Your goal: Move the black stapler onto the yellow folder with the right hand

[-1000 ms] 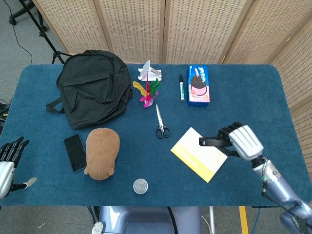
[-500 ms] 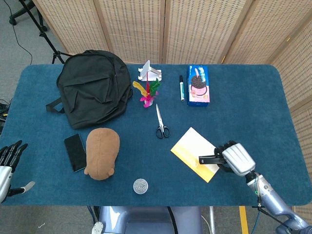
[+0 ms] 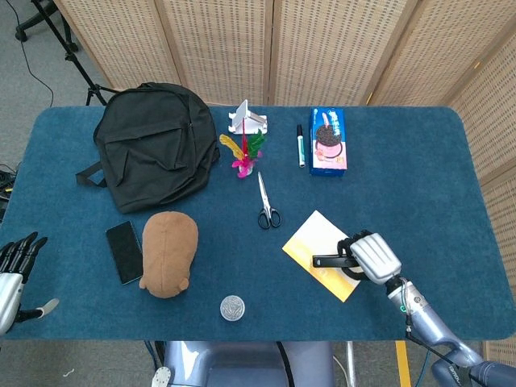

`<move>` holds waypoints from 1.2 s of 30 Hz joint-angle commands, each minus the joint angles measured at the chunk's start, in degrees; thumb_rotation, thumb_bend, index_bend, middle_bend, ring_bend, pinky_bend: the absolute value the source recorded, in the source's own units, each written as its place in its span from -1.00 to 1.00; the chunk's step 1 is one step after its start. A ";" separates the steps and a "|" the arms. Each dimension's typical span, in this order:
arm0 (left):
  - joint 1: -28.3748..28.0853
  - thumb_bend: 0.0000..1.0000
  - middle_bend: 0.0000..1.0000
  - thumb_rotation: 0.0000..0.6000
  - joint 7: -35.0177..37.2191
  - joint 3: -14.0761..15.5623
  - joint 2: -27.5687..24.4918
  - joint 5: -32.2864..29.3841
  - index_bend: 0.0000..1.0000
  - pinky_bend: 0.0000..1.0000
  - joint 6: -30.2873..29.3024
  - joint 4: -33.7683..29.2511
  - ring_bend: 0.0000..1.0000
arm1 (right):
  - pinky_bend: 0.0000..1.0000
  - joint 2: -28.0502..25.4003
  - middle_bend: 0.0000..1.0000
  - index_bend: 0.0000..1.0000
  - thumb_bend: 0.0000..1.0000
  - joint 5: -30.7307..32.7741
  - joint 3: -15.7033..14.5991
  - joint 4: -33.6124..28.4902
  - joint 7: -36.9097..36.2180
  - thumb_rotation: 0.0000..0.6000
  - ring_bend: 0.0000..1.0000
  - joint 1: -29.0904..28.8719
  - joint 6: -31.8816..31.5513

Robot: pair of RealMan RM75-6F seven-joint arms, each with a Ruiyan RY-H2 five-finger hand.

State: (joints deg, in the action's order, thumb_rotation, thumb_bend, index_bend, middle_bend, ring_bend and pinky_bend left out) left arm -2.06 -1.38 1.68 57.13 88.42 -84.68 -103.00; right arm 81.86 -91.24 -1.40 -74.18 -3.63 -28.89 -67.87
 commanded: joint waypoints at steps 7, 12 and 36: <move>0.21 -1.00 -1.00 1.00 0.38 -0.03 -0.11 0.12 -1.00 -1.00 -0.43 0.04 -1.00 | -0.16 1.04 0.00 0.02 0.13 1.97 0.56 0.16 1.83 1.00 0.04 -0.87 3.91; 0.27 -1.00 -1.00 1.00 0.44 0.04 -0.08 0.42 -1.00 -1.00 -0.55 0.07 -1.00 | -0.49 -3.36 -0.96 -0.78 -0.46 2.42 -0.58 -5.06 -0.84 1.00 -0.91 -1.95 8.15; 1.34 -1.00 -1.00 1.00 2.12 0.02 -0.47 1.63 -1.00 -1.00 -2.93 0.14 -1.00 | -0.96 -13.80 -1.00 -0.89 -1.00 -7.13 -1.38 -13.02 -2.07 1.00 -1.00 16.21 -27.82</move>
State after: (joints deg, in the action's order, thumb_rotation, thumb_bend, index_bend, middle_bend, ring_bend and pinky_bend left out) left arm -0.68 0.71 1.74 56.62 90.14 -87.69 -102.90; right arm 67.13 -96.78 -2.63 -89.43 -4.14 -16.74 -90.35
